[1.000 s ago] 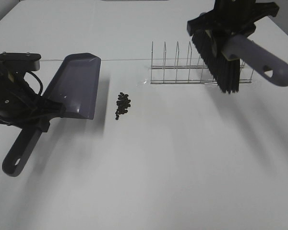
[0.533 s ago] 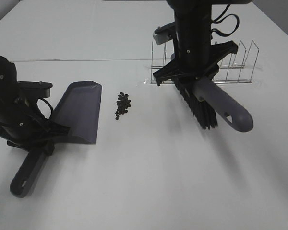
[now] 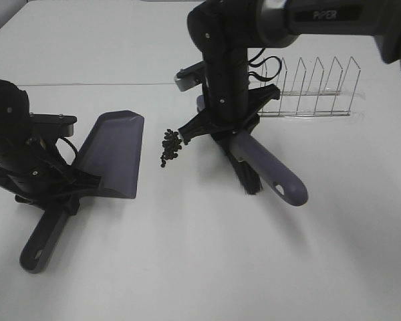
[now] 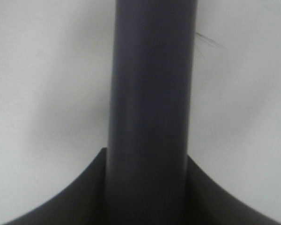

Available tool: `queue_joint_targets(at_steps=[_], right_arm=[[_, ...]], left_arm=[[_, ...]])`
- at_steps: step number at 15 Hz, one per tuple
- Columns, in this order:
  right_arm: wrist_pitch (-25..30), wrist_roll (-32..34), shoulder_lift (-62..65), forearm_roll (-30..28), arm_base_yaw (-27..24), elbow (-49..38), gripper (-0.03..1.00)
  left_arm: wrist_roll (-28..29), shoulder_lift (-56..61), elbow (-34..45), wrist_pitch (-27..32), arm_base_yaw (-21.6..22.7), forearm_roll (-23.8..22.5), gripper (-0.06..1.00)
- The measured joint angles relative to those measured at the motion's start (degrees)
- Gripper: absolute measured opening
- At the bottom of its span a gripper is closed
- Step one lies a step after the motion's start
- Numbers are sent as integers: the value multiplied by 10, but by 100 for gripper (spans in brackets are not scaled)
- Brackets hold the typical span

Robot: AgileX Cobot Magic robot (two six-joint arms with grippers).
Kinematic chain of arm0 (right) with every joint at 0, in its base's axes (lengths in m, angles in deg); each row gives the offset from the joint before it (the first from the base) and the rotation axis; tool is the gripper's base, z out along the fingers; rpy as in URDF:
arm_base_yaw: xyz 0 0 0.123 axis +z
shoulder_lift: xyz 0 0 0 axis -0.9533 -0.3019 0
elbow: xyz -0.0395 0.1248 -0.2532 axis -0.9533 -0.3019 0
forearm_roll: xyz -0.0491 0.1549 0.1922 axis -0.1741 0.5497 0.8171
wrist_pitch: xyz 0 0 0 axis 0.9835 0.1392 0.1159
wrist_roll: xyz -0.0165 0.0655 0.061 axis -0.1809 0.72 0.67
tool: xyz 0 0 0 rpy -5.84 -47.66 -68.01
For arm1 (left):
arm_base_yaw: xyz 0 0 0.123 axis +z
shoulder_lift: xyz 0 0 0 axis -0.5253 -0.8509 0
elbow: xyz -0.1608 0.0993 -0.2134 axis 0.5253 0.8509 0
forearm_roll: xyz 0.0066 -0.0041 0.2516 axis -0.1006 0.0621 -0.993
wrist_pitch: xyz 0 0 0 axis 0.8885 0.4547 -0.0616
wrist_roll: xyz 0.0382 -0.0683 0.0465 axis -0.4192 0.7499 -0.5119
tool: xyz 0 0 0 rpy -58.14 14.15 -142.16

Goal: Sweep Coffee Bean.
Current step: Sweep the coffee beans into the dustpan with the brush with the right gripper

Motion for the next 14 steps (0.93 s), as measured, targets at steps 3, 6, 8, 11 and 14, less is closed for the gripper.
queue_joint_targets(at_steps=[3, 6, 8, 11, 14], right_arm=[[48, -15, -66, 10, 38, 108, 35], [76, -46, -139, 48, 55, 233, 35], [76, -68, -162, 119, 56, 284, 35], [75, -85, -177, 244, 56, 343, 35], [78, -77, -183, 243, 58, 384, 35]], left_arm=[[0, 0, 0, 0, 0, 0, 36], [0, 0, 0, 0, 0, 0, 36], [0, 0, 0, 0, 0, 0, 36], [0, 0, -1, 0, 0, 3, 36], [0, 0, -1, 0, 0, 4, 36]])
